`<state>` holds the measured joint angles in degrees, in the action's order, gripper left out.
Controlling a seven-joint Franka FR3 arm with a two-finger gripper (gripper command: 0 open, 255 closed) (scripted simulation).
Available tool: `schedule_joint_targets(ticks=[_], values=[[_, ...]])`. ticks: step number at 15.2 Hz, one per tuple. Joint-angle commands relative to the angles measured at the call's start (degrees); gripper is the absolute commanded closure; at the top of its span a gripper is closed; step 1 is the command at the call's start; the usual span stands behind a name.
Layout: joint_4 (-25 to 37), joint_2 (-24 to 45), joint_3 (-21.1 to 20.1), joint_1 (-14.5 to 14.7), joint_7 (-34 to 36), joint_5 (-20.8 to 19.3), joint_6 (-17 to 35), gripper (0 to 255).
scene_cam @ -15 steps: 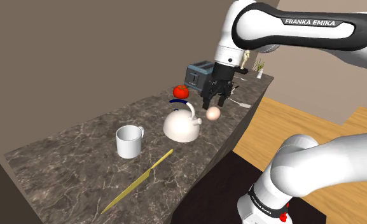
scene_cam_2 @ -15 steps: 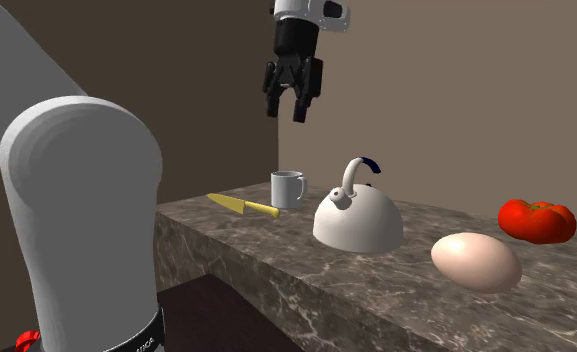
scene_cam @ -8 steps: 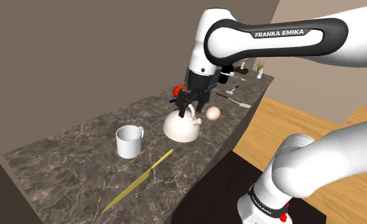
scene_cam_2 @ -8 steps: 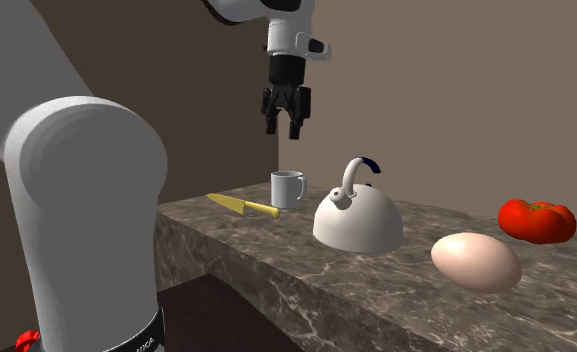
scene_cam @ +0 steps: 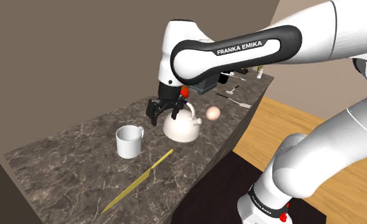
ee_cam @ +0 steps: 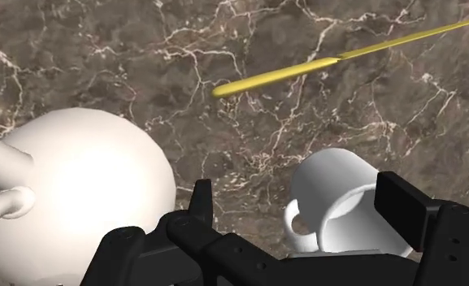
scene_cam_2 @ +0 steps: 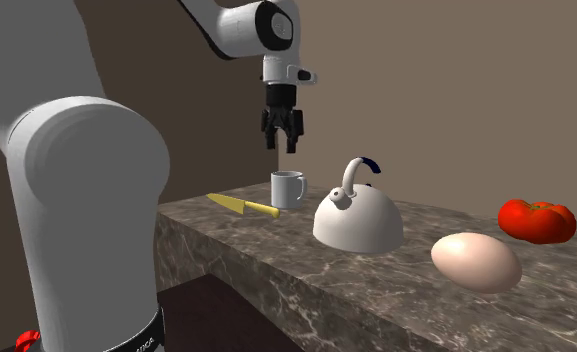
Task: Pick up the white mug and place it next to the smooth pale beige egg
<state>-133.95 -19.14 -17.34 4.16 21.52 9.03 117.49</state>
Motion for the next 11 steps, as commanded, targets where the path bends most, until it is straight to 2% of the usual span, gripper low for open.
schedule_joint_targets(ticks=[1, 5, 11], values=[[1.9, 4.1, -2.3, 0.2, 3.0, -1.5, 2.9, 0], [7.1, 12.6, -6.0, 0.4, 9.2, -6.7, 6.9, 0], [17.3, 26.4, -8.8, 2.8, 19.8, -17.9, 9.7, 0]])
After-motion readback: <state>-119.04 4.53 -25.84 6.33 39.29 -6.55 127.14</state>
